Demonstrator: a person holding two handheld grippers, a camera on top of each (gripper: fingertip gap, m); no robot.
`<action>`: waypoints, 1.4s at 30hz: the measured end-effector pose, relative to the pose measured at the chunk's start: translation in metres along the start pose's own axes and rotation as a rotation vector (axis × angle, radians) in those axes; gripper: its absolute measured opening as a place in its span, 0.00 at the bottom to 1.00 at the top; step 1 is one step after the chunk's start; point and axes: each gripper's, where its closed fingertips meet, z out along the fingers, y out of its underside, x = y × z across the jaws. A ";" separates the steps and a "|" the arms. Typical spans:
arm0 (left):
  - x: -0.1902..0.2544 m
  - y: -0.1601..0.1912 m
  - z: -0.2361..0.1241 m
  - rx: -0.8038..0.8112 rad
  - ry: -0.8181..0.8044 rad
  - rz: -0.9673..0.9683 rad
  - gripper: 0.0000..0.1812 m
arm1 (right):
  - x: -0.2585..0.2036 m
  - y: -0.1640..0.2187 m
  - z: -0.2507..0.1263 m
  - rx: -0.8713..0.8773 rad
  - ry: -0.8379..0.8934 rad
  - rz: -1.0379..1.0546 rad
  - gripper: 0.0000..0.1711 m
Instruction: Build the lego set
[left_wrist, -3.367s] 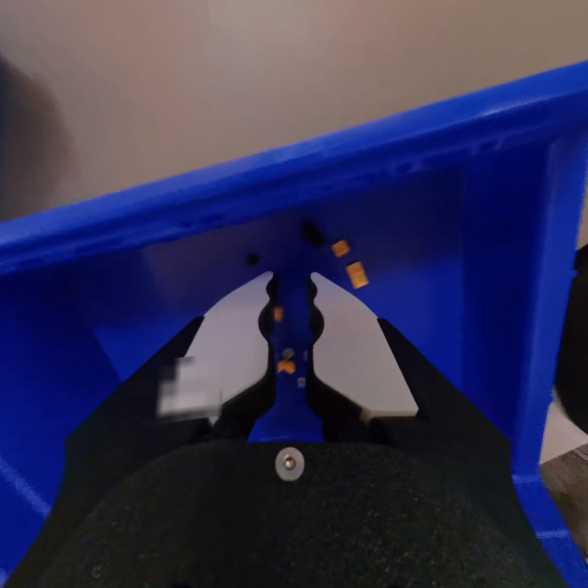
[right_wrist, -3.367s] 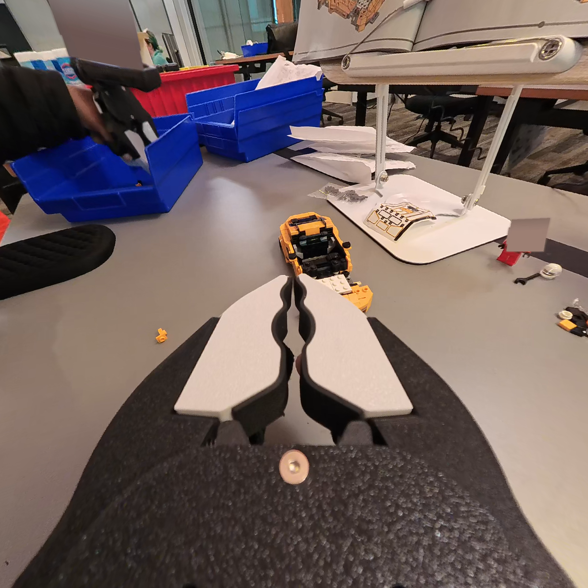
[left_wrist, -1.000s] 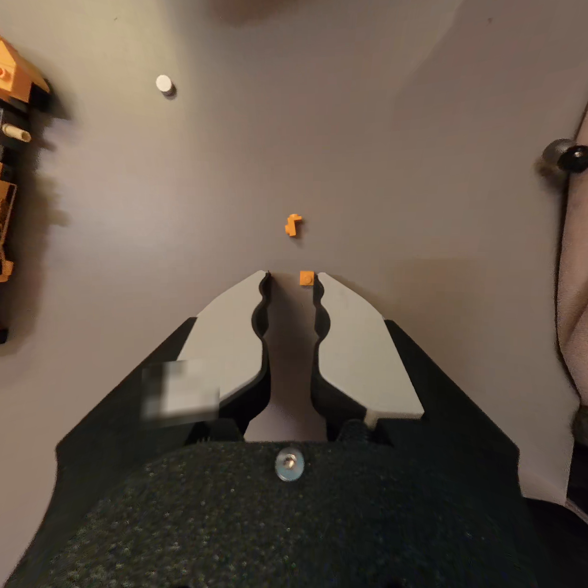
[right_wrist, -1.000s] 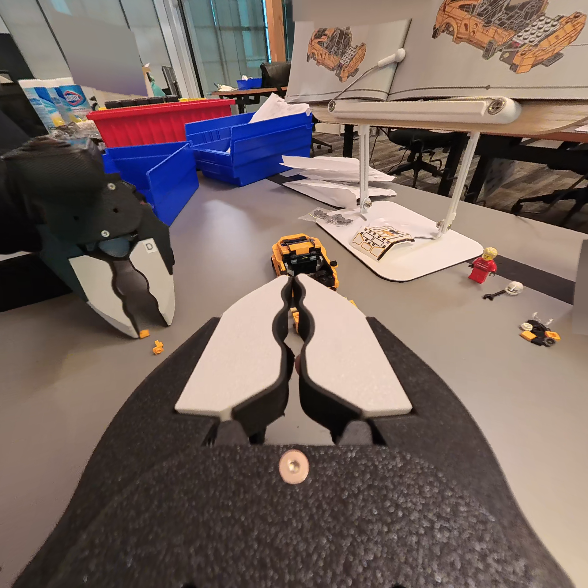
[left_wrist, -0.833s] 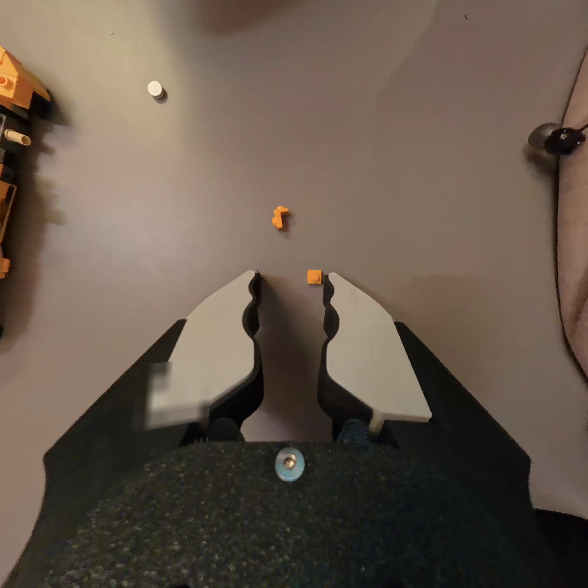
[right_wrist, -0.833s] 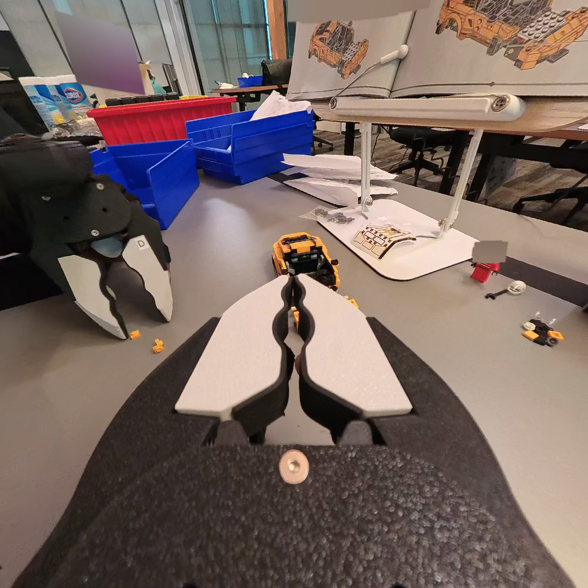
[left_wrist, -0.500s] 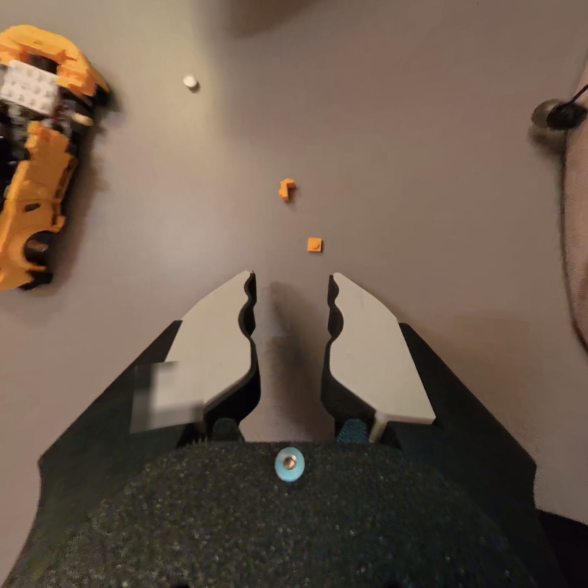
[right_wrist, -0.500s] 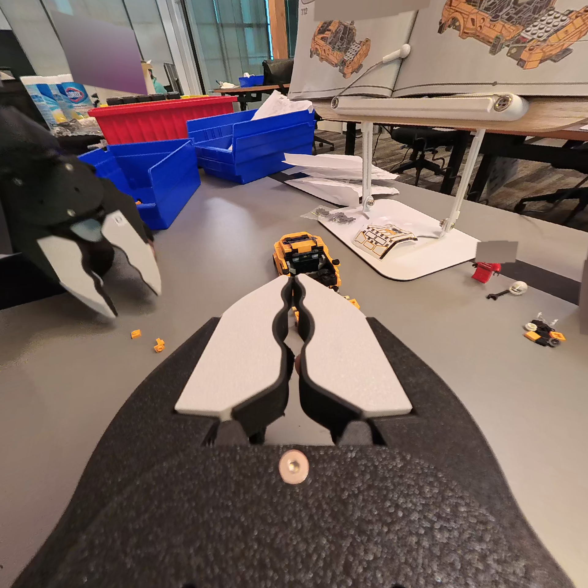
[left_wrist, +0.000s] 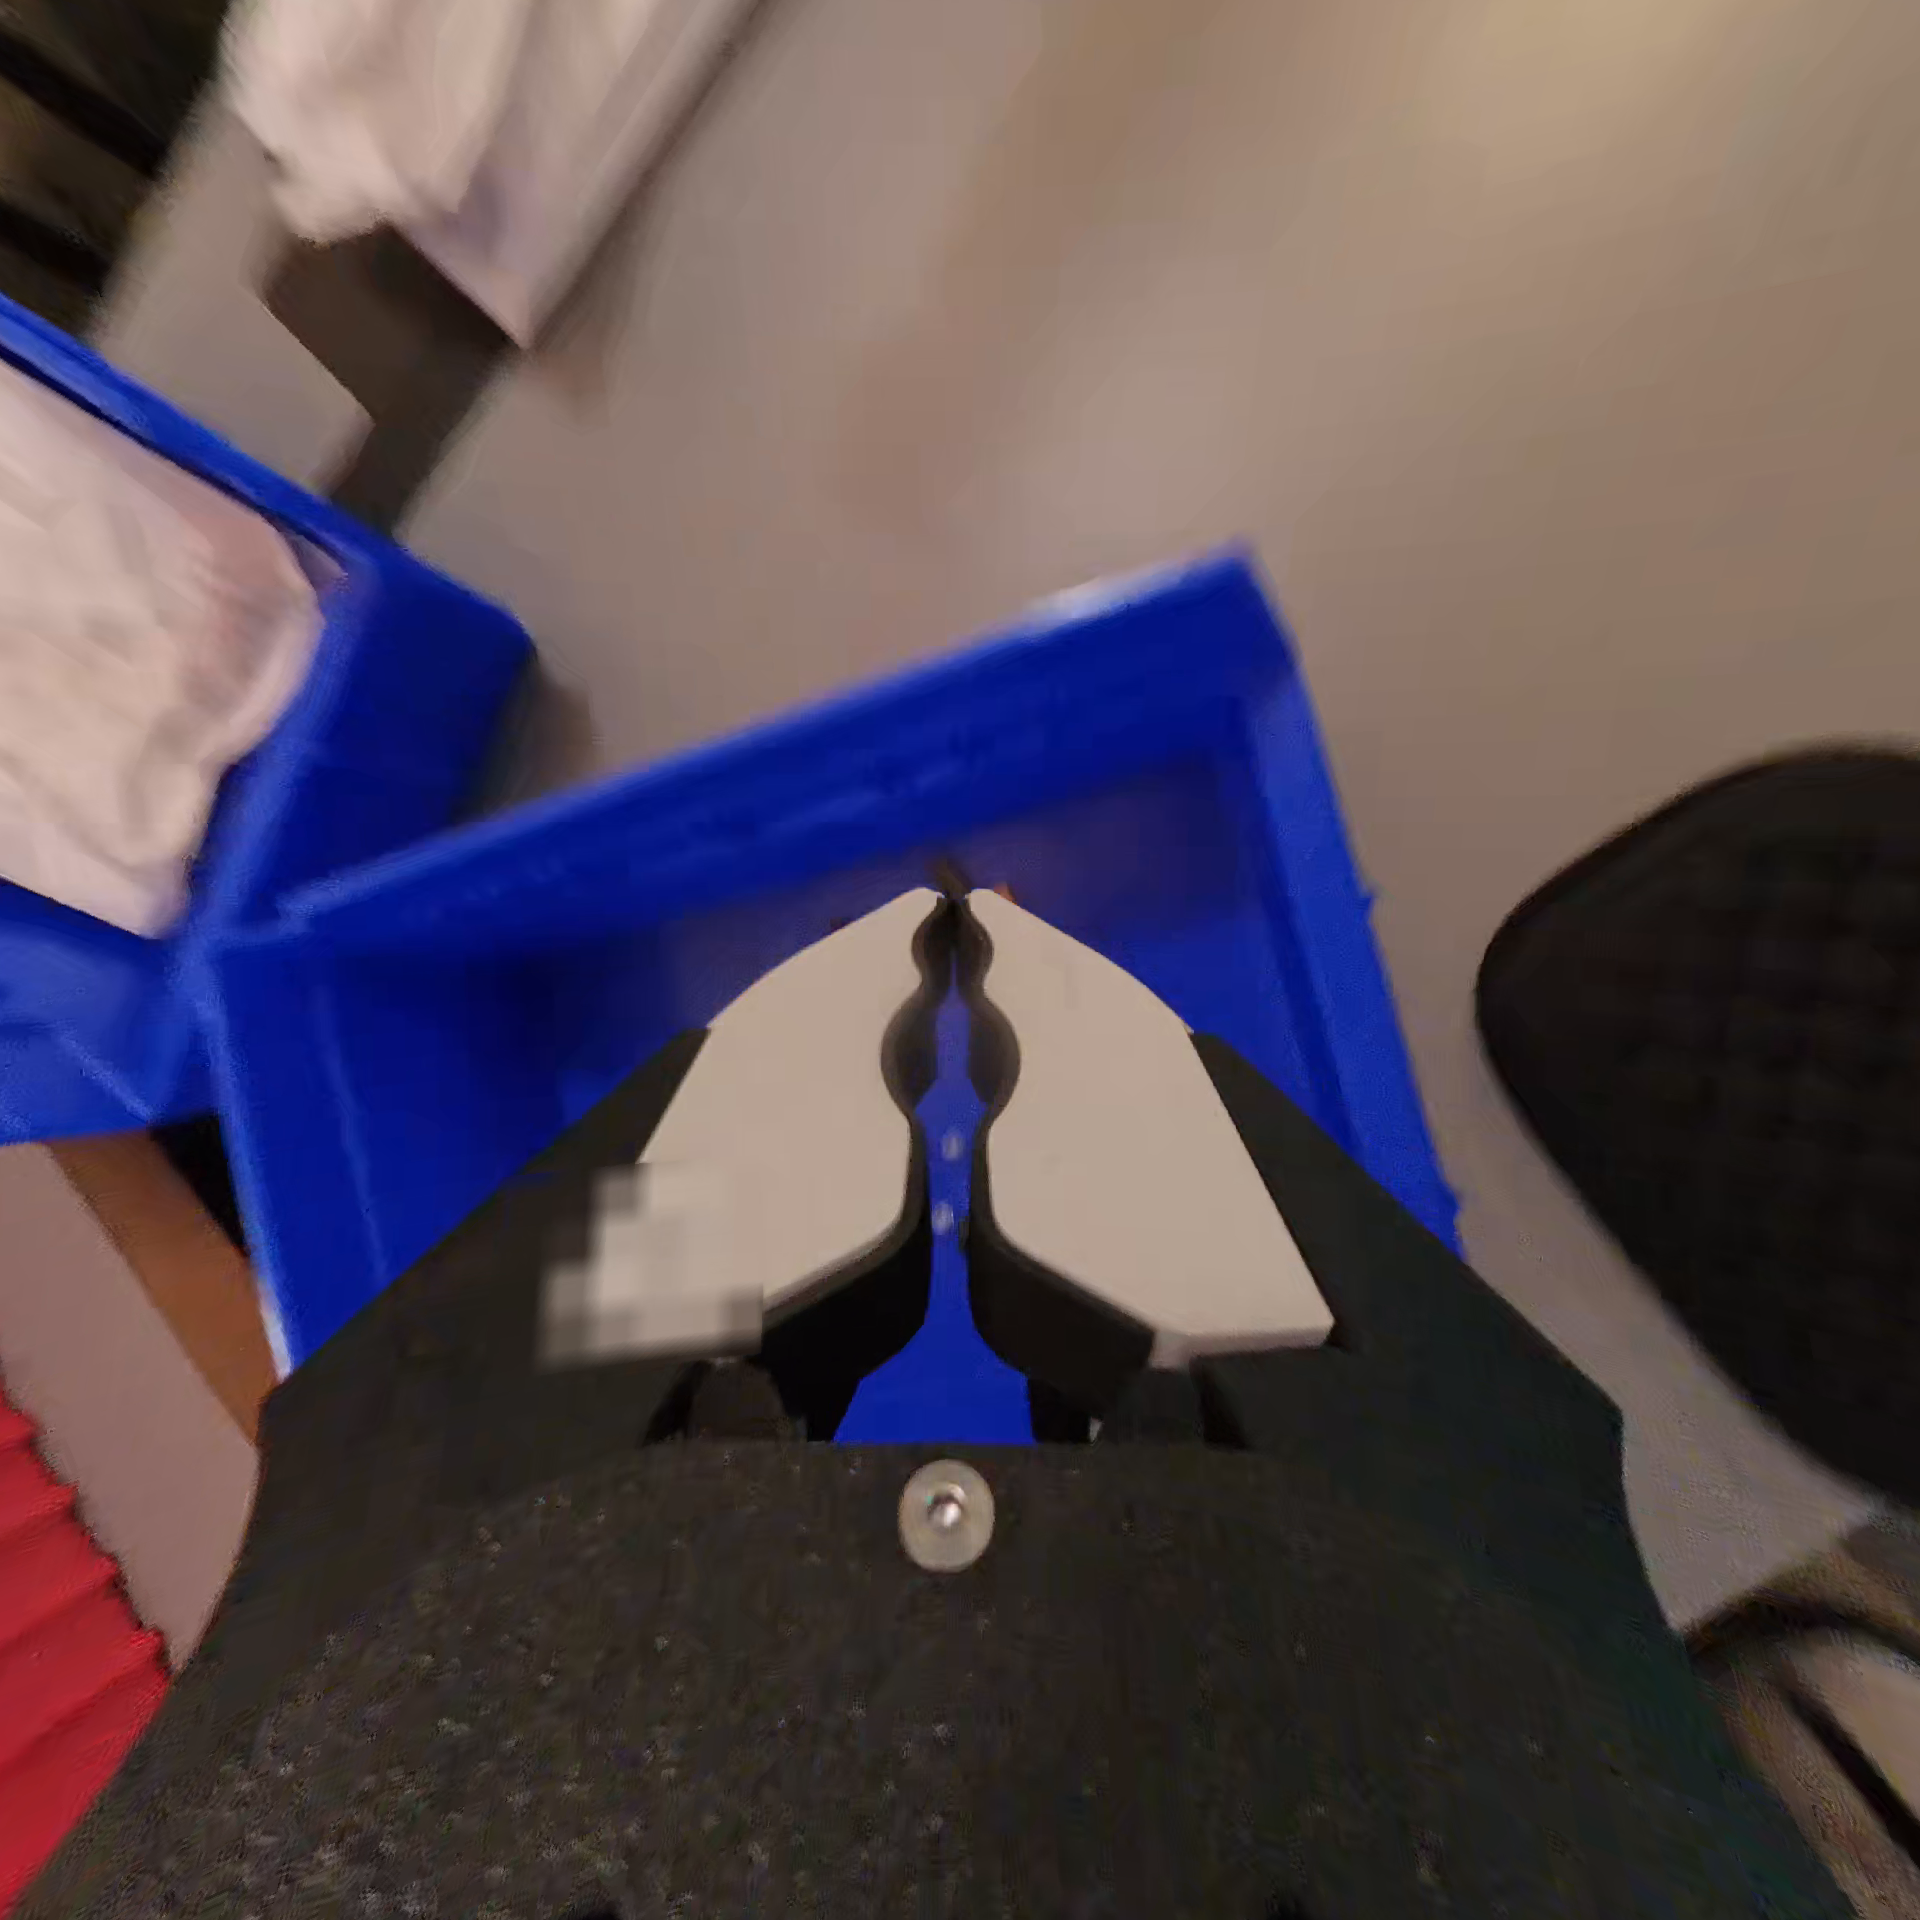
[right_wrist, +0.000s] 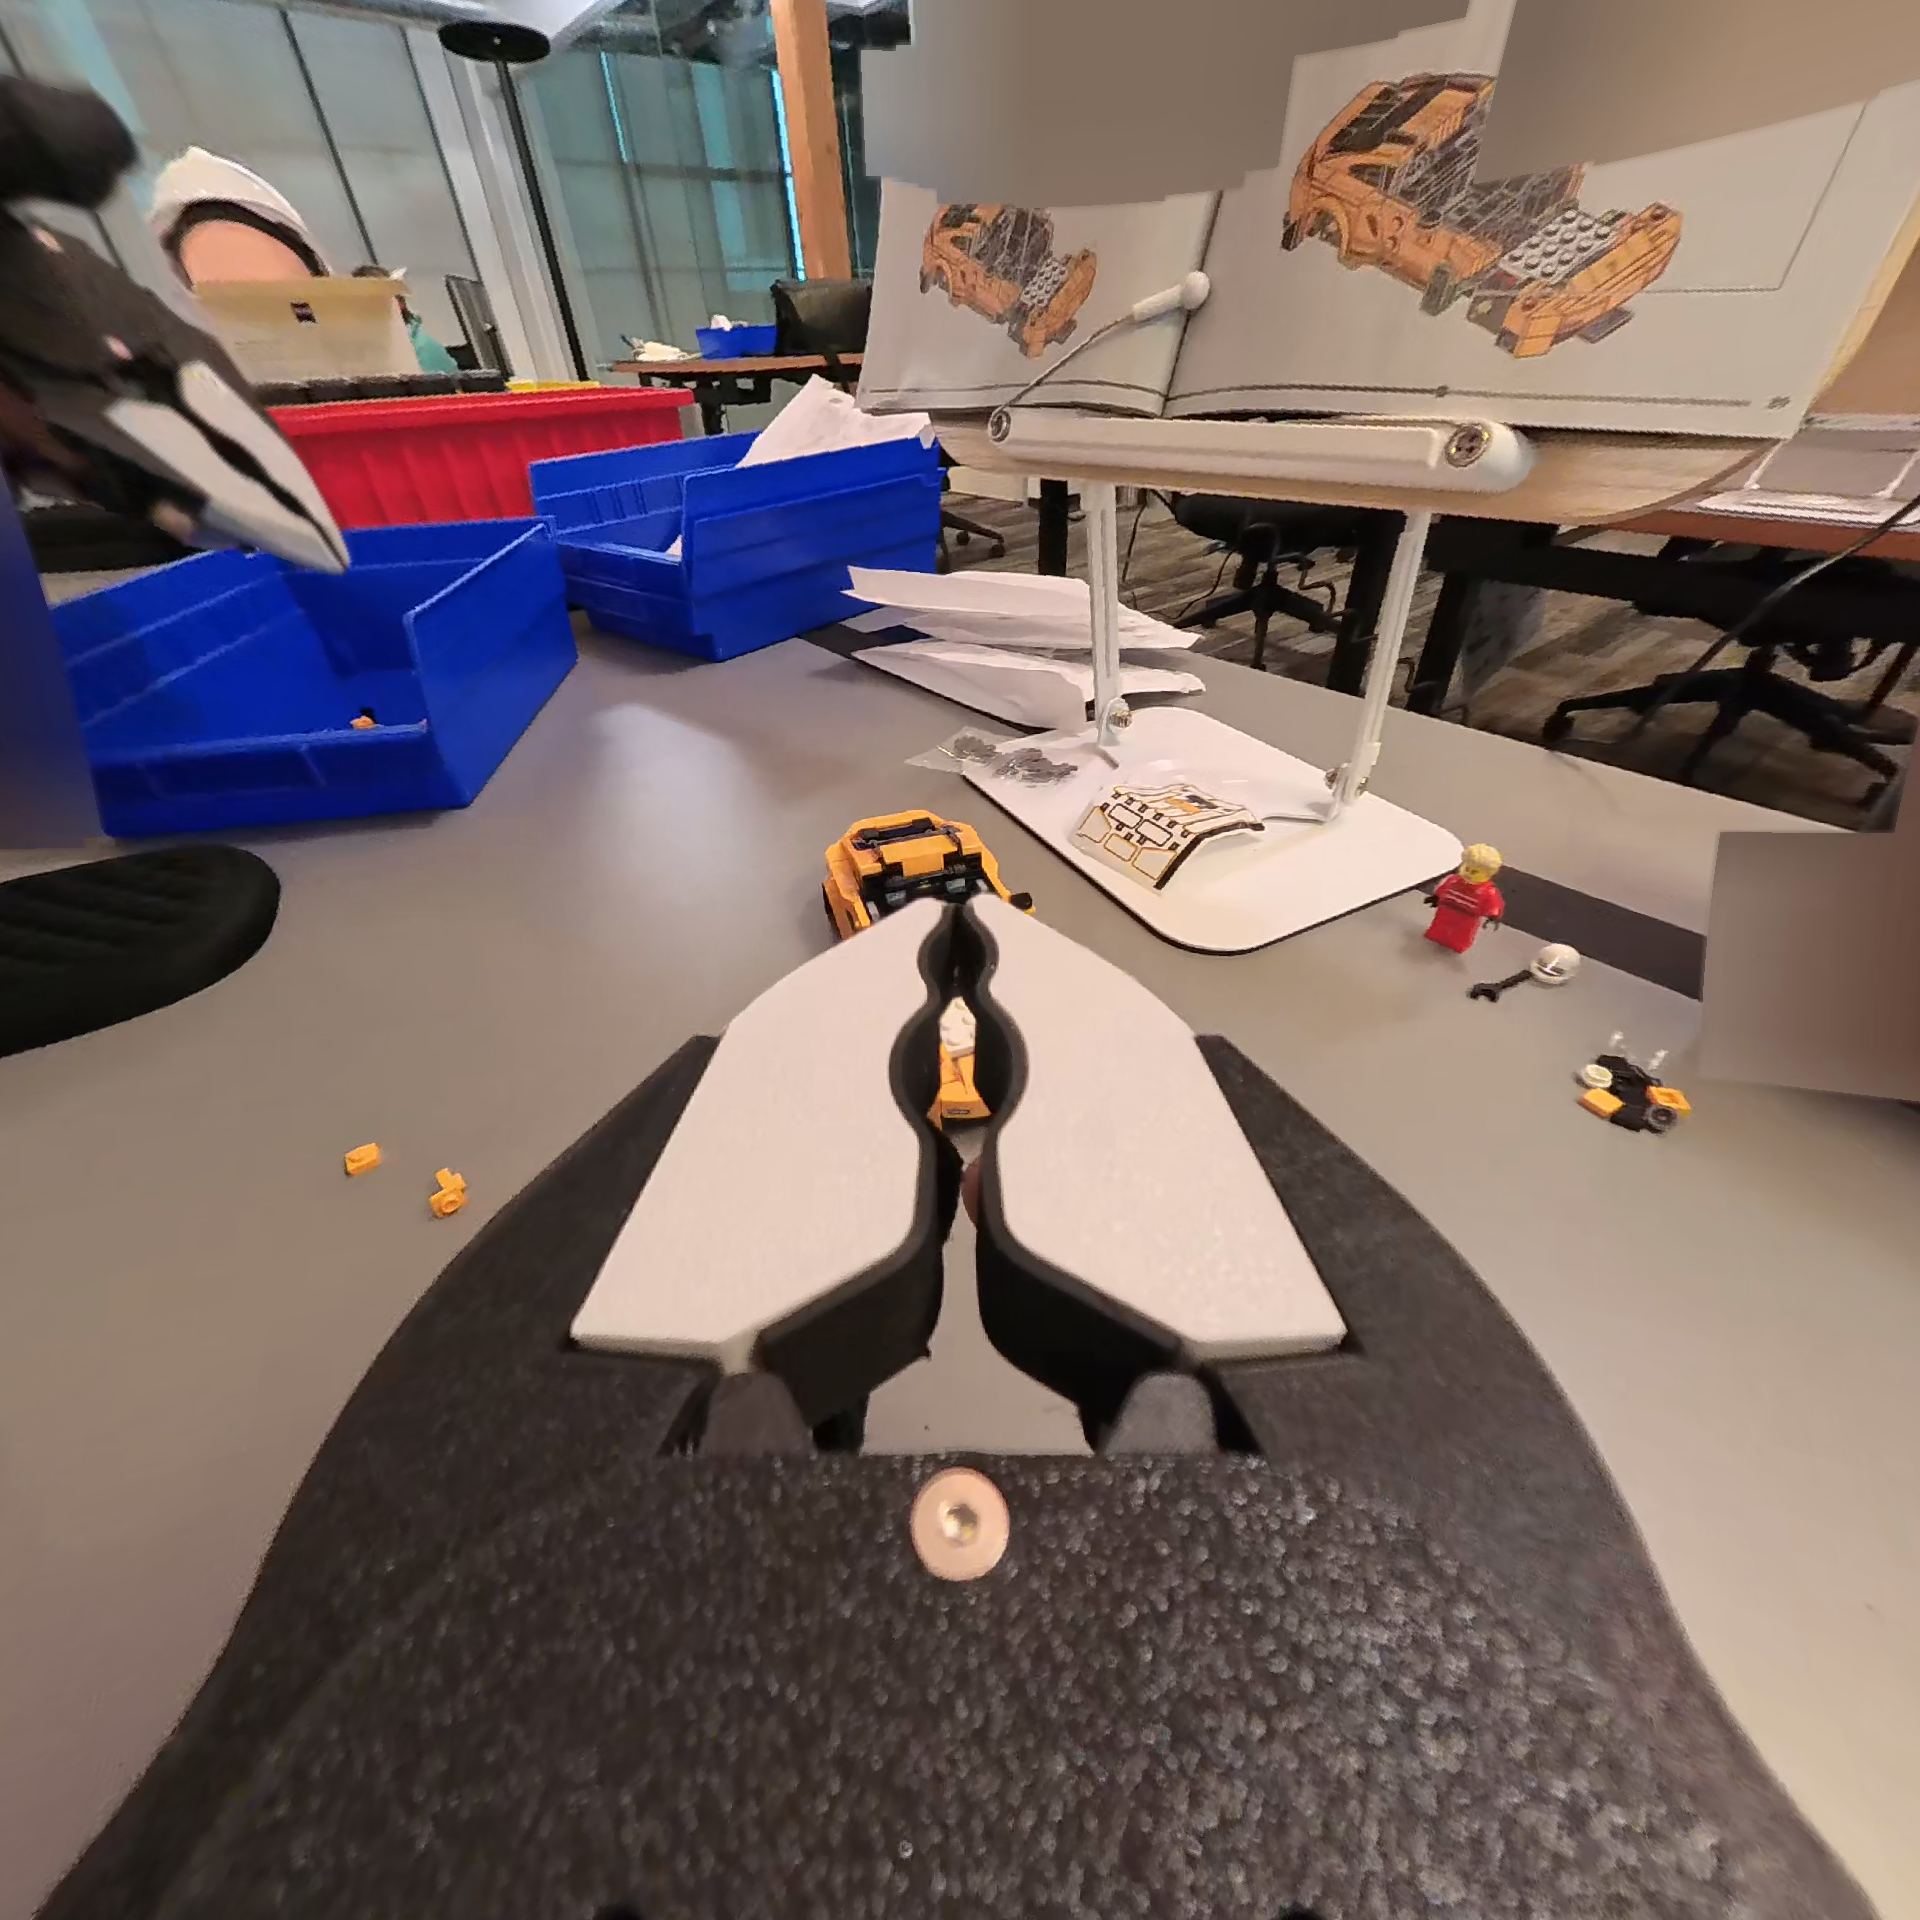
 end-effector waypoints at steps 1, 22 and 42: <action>-0.002 0.020 0.011 -0.075 0.029 0.001 0.03 | 0.000 0.001 0.001 -0.004 0.001 -0.001 0.00; 0.017 0.076 0.068 -0.327 0.270 0.051 0.05 | 0.000 0.013 0.005 -0.050 0.003 -0.004 0.00; 0.289 -0.234 -0.014 0.693 1.642 -0.465 0.04 | -0.160 -0.022 0.014 0.038 -0.361 -0.650 0.14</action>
